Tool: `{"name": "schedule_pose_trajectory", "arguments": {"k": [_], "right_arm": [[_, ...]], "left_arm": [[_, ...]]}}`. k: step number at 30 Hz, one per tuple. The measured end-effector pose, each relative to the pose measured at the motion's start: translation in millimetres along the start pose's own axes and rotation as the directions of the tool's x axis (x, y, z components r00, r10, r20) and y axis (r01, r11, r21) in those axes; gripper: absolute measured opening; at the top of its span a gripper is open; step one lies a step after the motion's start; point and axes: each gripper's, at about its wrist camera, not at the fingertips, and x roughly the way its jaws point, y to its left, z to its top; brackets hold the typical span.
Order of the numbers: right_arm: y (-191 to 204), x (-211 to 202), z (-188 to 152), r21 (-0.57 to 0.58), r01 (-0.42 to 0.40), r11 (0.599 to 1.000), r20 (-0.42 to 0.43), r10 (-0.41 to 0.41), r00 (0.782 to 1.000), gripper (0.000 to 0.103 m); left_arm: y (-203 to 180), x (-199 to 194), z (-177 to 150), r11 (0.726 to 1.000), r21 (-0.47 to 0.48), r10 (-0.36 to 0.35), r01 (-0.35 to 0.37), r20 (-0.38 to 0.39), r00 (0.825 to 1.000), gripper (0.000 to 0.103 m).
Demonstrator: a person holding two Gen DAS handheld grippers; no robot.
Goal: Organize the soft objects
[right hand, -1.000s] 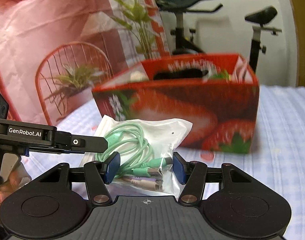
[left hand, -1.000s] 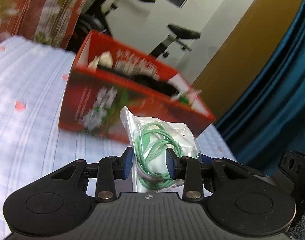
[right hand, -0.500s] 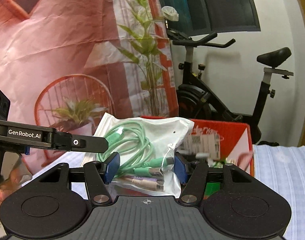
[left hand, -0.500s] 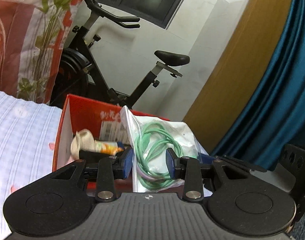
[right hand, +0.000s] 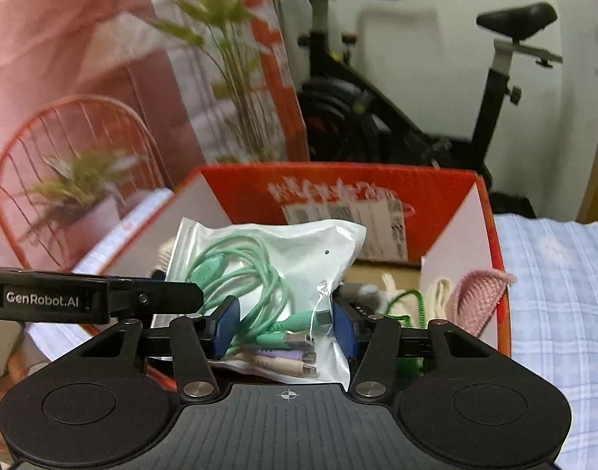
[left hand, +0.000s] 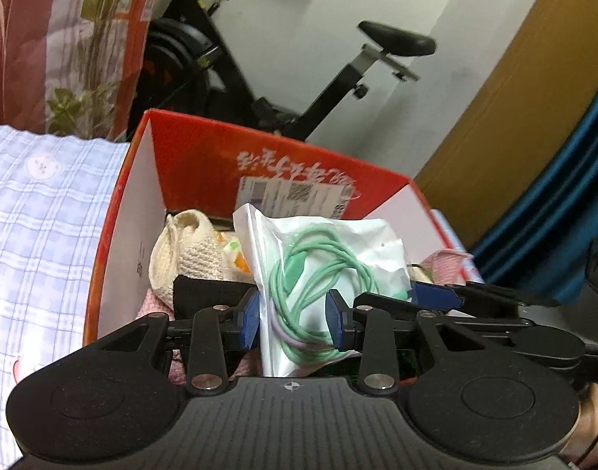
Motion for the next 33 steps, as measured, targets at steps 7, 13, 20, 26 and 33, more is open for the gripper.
{"name": "schedule_pose_trajectory", "arguments": {"k": [7,13,20,26,33], "right_arm": [[-5.3,23.7,-0.7,0.051,0.009,0.999,-0.071,-0.006,0.997,0.048],[-8.8,31.5,-5.3,0.075,0.016,0.997,-0.104,-0.008,0.995,0.049],[-7.2,22.6,-9.6,0.099,0.009,0.995,-0.102,0.001,0.995,0.049],[-7.1,-9.3,-5.0,0.089,0.015,0.996,-0.036,-0.012,0.999,0.056],[-1.7,-64.2,6.9,0.066,0.020,0.998,0.131,-0.029,0.991,0.098]], "left_arm": [[1.2,8.8,0.4,1.000,0.004,0.030,-0.030,-0.034,0.999,0.037],[-1.5,8.8,-1.9,0.998,0.030,0.050,-0.049,-0.042,0.998,0.039],[-7.5,-17.6,-0.6,0.994,0.080,0.069,-0.069,0.001,0.998,0.062],[-14.7,-59.8,1.2,0.986,0.123,0.104,-0.117,0.106,0.989,0.099],[-36.5,-105.1,-3.1,0.962,0.161,0.187,-0.222,0.212,0.959,0.103]]}}
